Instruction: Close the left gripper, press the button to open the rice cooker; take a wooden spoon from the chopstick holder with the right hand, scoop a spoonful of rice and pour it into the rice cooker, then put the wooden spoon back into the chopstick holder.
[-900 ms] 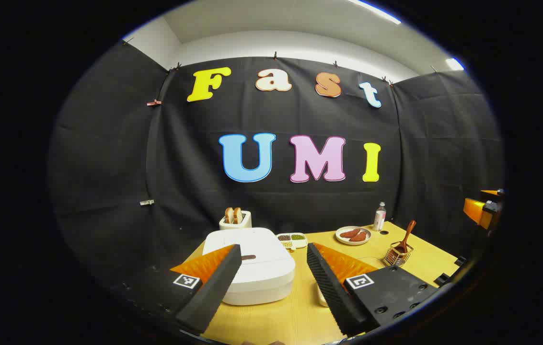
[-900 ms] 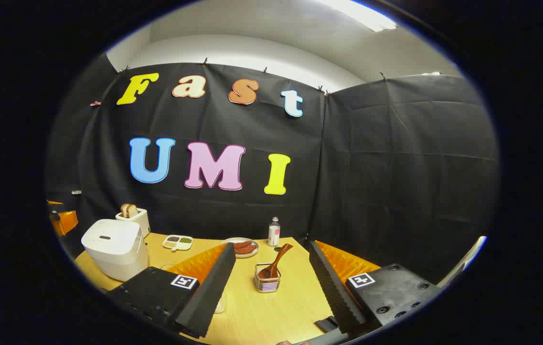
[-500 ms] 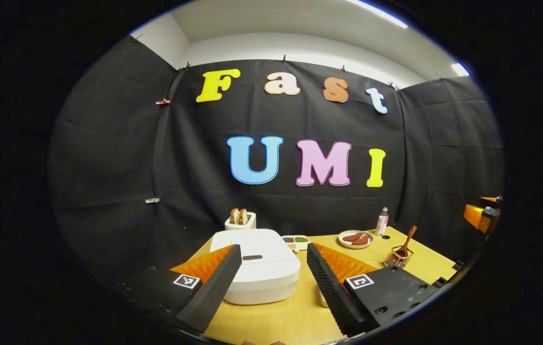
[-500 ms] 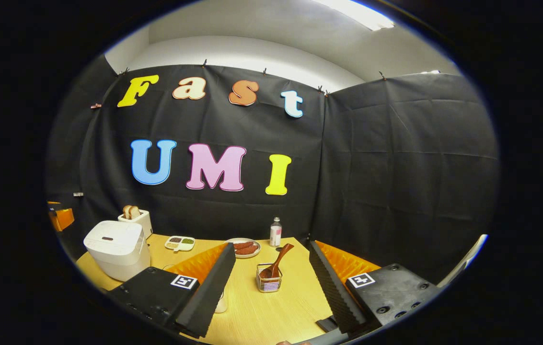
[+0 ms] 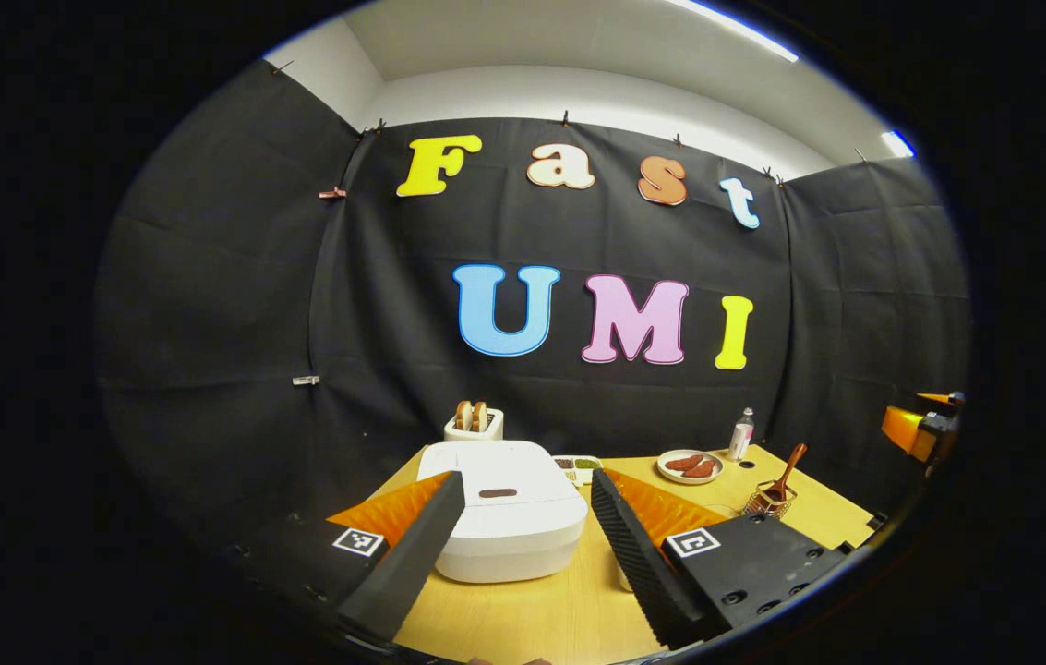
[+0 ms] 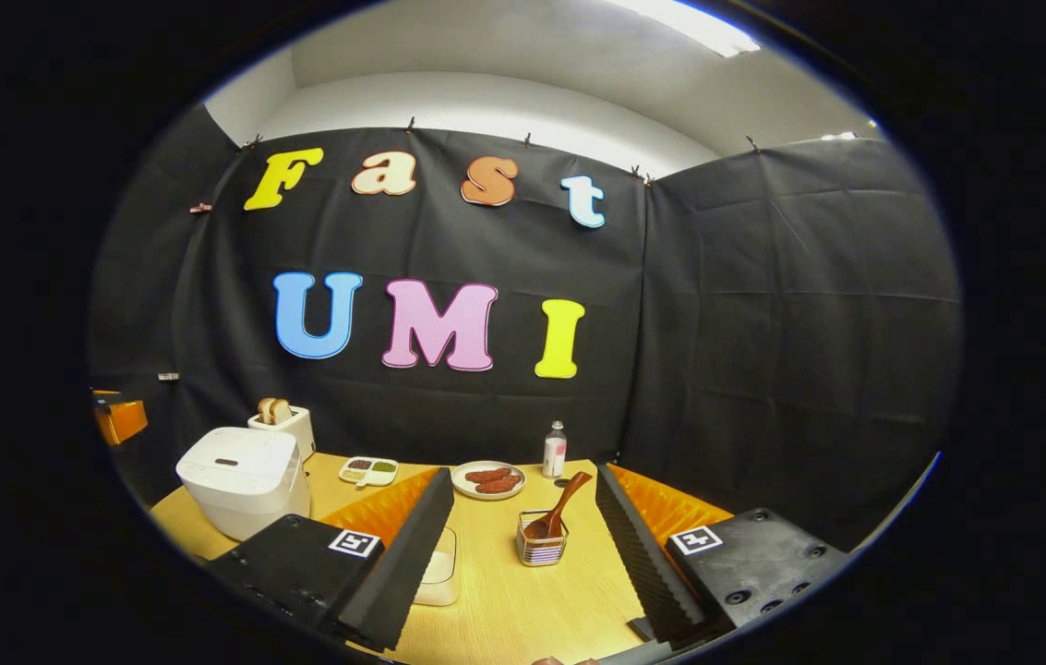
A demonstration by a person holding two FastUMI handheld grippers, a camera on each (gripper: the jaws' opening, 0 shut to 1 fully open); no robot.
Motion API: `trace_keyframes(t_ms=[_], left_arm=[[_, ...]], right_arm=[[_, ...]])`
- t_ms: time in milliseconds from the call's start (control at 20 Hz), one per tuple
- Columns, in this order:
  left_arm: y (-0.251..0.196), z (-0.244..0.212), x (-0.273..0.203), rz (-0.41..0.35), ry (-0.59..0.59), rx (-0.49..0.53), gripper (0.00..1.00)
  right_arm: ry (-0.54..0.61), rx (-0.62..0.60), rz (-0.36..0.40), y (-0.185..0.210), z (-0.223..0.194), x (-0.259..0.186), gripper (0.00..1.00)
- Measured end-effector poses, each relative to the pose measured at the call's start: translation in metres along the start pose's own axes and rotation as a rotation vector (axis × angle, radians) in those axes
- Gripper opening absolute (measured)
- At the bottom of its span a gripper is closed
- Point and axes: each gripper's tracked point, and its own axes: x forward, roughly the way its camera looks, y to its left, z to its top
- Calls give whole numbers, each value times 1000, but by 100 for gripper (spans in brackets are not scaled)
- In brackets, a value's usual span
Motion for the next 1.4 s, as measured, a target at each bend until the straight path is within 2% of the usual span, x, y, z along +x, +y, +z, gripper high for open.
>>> trace_keyframes(t_ms=[450,650,700,800,850,900,950,1150,1400], left_arm=[[10,13,33,5,41,12,95],[15,21,56,11,42,34,69],[13,18,62,-2,62,19,57],[22,15,75,23,88,-23,34],[29,11,83,53,104,-39,30],[33,8,91,72,123,-54,14],[30,1,96,69,140,-72,8],[28,-18,129,37,208,-85,7],[43,-40,173,67,273,-93,5]], right_arm=[[5,6,-14,-10,7,27,98],[11,15,-20,-23,4,43,98],[13,16,-23,-28,3,48,98],[23,8,-25,-35,-6,53,98],[30,2,-25,-39,-9,56,98],[41,-1,-27,-43,-14,60,98],[56,1,-26,-46,-21,63,98],[104,20,-18,-49,-38,74,98],[132,-7,-3,-49,-48,87,98]])
